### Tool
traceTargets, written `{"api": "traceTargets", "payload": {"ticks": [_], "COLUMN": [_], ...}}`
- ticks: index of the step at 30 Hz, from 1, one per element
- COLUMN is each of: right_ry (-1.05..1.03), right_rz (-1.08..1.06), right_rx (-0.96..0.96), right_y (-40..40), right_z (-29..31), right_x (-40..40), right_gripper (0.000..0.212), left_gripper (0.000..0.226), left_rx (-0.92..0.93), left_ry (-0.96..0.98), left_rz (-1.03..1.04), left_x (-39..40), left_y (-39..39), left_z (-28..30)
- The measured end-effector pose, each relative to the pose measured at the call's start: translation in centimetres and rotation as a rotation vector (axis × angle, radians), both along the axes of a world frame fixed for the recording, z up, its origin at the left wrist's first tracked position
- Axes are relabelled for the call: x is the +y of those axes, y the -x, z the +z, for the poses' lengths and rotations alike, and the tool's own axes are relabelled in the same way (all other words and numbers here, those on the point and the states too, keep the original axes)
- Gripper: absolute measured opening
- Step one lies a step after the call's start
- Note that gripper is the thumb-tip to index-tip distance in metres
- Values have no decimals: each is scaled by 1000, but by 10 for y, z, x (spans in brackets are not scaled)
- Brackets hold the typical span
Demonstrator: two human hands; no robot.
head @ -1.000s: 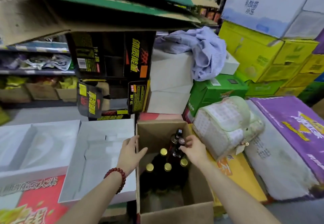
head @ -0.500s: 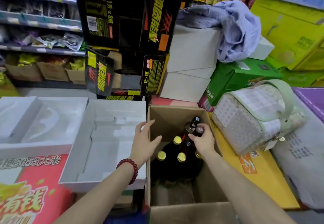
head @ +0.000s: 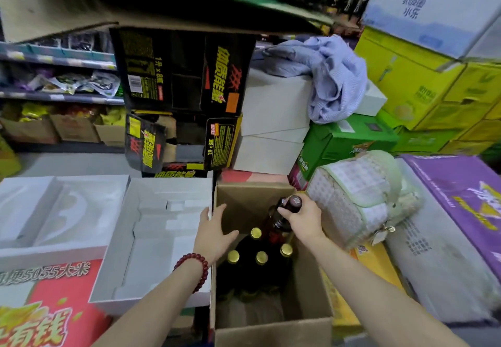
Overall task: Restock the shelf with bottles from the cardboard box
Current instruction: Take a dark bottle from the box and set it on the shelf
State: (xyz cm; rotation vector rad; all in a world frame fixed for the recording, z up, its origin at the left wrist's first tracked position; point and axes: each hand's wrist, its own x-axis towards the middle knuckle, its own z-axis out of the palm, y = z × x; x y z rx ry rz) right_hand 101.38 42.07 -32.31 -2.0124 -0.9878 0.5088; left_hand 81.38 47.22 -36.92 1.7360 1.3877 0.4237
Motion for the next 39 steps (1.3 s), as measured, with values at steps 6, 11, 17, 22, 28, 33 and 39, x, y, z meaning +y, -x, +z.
{"api": "traceTargets", "payload": {"ticks": [6,11,17,22,28,33,39], "right_ry": [-85,-194,-331,-433,-451,-421,-483], "right_rz": [20,61,95,112,124,146,-26], "right_rx": [-15,-59,-59,56,100,86,58], "right_y": [-8,-18,-26,-38,-47,-51,-52], "right_z": [83,155,228,273,291,284,298], "right_x": [-7,-15,-31,-39,-49,-75,-113], "right_gripper": [22,25,29,30,41,23,18], "left_gripper": [83,102,82,64,69,74,74], "left_rx": [46,-75,-246,-355,-443,-506,-515], "left_ry": [-62,-24,-12,-19,-12,-5,-51], "left_rz": [-115,-218,-346,-410,-415,-436,-618], "left_x": [-6,-16,-32,-44,-61,-67,-80], "left_y": [-30,-63,-90,-100,-119,-134,-147], "left_z": [60,108,141,166,196,210,221]}}
